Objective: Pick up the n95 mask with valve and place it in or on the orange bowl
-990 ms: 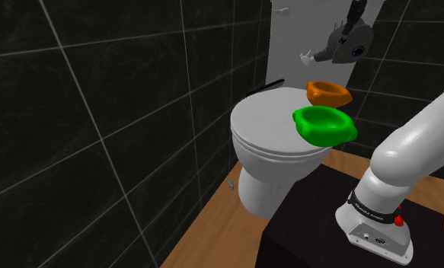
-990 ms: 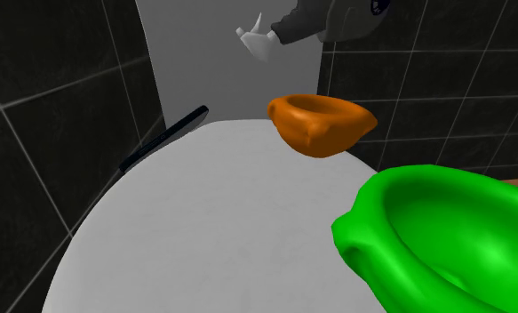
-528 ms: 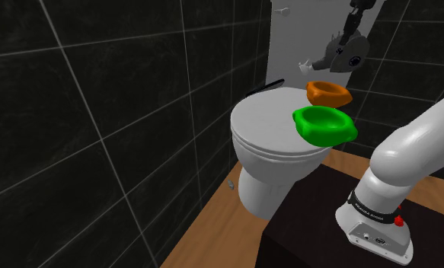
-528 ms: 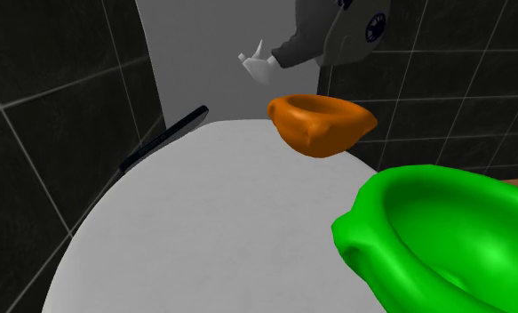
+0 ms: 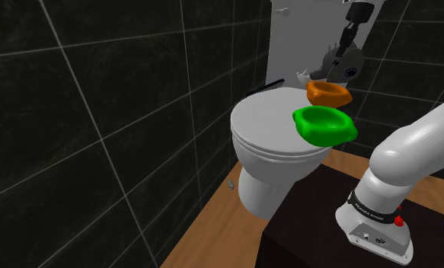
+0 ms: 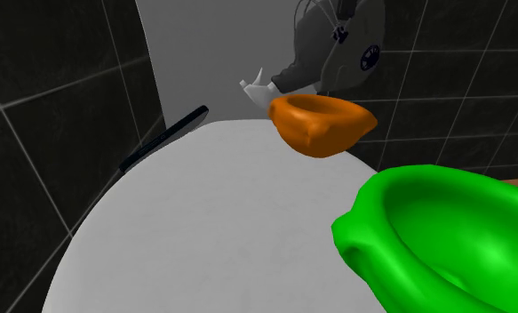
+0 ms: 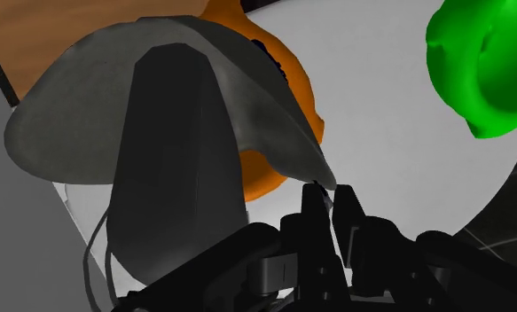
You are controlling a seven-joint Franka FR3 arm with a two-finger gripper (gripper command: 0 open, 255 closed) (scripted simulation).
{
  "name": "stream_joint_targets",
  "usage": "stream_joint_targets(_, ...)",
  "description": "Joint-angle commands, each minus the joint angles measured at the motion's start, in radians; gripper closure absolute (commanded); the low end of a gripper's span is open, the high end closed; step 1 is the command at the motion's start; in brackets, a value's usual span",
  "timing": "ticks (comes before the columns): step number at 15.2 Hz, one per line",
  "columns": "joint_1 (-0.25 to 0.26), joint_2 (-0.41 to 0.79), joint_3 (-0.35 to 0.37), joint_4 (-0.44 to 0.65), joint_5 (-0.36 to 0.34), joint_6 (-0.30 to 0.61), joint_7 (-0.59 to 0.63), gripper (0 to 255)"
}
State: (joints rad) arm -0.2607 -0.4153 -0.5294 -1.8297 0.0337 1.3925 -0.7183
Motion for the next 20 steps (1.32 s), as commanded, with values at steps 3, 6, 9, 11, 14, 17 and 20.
stream_joint_targets(3,-0.005,-0.016,0.003,-0.052,-0.007,0.038,-0.001,255)
stream_joint_targets(6,-0.005,-0.016,0.003,-0.052,-0.007,0.038,-0.001,255)
stream_joint_targets(9,-0.005,-0.016,0.003,-0.052,-0.007,0.038,-0.001,255)
stream_joint_targets(11,-0.005,-0.016,0.003,-0.052,-0.007,0.038,-0.001,0)
stream_joint_targets(14,-0.005,-0.016,0.003,-0.052,-0.007,0.038,-0.001,0)
stream_joint_targets(17,0.002,0.018,-0.012,0.046,0.004,-0.030,-0.012,0)
stream_joint_targets(20,0.008,0.056,-0.030,0.142,0.016,-0.093,-0.024,0)
